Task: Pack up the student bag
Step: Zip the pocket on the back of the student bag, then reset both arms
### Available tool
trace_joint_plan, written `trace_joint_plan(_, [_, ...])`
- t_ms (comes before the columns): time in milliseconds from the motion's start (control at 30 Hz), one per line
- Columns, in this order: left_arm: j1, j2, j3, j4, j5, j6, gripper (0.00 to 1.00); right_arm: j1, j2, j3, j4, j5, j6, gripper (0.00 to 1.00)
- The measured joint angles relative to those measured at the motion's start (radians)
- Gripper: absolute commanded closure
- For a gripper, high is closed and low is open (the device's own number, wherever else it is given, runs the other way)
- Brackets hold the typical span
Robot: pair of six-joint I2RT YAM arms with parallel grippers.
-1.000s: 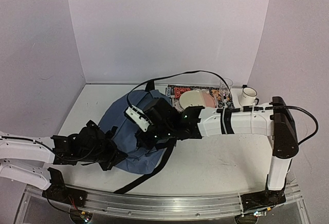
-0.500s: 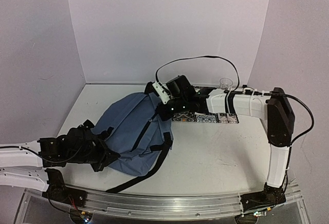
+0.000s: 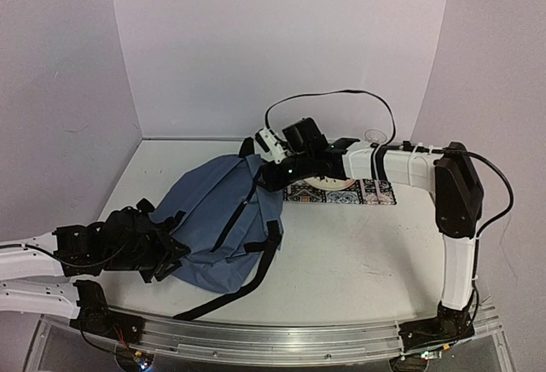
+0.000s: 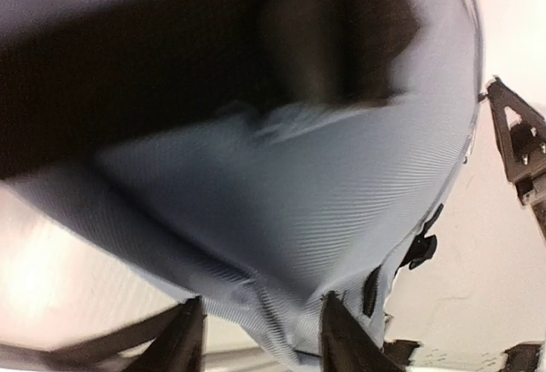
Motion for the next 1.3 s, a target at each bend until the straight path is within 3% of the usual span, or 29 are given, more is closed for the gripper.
trace_joint_plan(167, [0.021, 0.074, 0.166, -0.043, -0.119, 0.173, 0.10, -0.086, -0.042, -0.008, 0.000, 0.010, 0.028, 0.18])
trace_joint_plan(267, [0.099, 0.148, 0.289, -0.034, -0.149, 0.311, 0.07, -0.156, -0.104, -0.040, 0.001, 0.021, 0.049, 0.13])
trace_joint_plan(433, [0.380, 0.290, 0.415, 0.004, -0.086, 0.557, 0.02, -0.311, -0.244, -0.138, 0.011, 0.046, 0.083, 0.02])
trace_joint_plan(567, [0.591, 0.378, 0.476, 0.013, -0.024, 0.725, 0.01, -0.426, -0.375, -0.246, 0.008, 0.096, 0.105, 0.02])
trace_joint_plan(833, [0.960, 0.364, 0.524, 0.017, 0.122, 0.916, 0.00, -0.621, -0.761, -0.487, -0.016, 0.224, 0.131, 0.02])
trace_joint_plan(1100, [0.982, 0.161, 0.660, 0.011, 0.024, 1.057, 0.01, -0.627, -1.215, -0.598, -0.026, 0.388, 0.108, 0.02])
trace_joint_plan(1300, [0.982, 0.042, 0.713, 0.025, -0.086, 1.143, 0.01, -0.627, -1.383, -0.640, -0.031, 0.432, 0.069, 0.02])
